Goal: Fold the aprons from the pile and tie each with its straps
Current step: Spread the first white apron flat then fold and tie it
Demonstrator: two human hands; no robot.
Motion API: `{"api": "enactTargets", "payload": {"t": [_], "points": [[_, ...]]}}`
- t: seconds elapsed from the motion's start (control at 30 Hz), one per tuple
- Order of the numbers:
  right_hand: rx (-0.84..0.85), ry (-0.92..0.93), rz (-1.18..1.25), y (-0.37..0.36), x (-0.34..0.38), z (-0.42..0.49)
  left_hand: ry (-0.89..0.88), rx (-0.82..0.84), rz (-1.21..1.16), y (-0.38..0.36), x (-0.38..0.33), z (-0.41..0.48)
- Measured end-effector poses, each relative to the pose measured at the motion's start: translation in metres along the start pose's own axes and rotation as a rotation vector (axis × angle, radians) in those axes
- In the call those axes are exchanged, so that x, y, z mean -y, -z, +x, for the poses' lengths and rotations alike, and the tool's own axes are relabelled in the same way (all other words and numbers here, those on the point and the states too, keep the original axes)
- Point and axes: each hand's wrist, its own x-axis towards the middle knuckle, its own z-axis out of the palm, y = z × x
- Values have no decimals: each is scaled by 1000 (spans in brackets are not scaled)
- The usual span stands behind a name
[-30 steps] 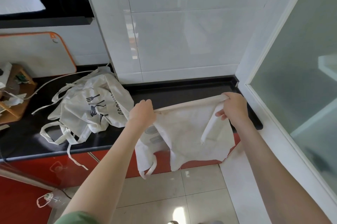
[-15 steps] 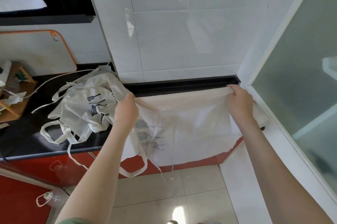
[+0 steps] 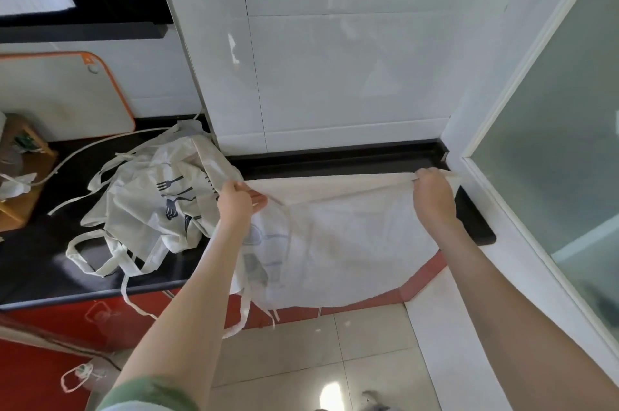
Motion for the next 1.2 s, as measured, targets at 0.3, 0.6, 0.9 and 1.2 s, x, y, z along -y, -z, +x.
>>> {"api": "enactTargets", "payload": {"t": [0.3,0.6,0.9,1.2], "points": [[-67,-59,190,-17,3,97,-39,88,77,-38,-17,49],[-62,226,201,-39,2,238,-41,70,21,-97,-45,125],[278,119,111,-141,-47,212,80,124,309,-114,7,176],[607,113,-73,-202,-91,156,253,431,712,-128,80,185]]}}
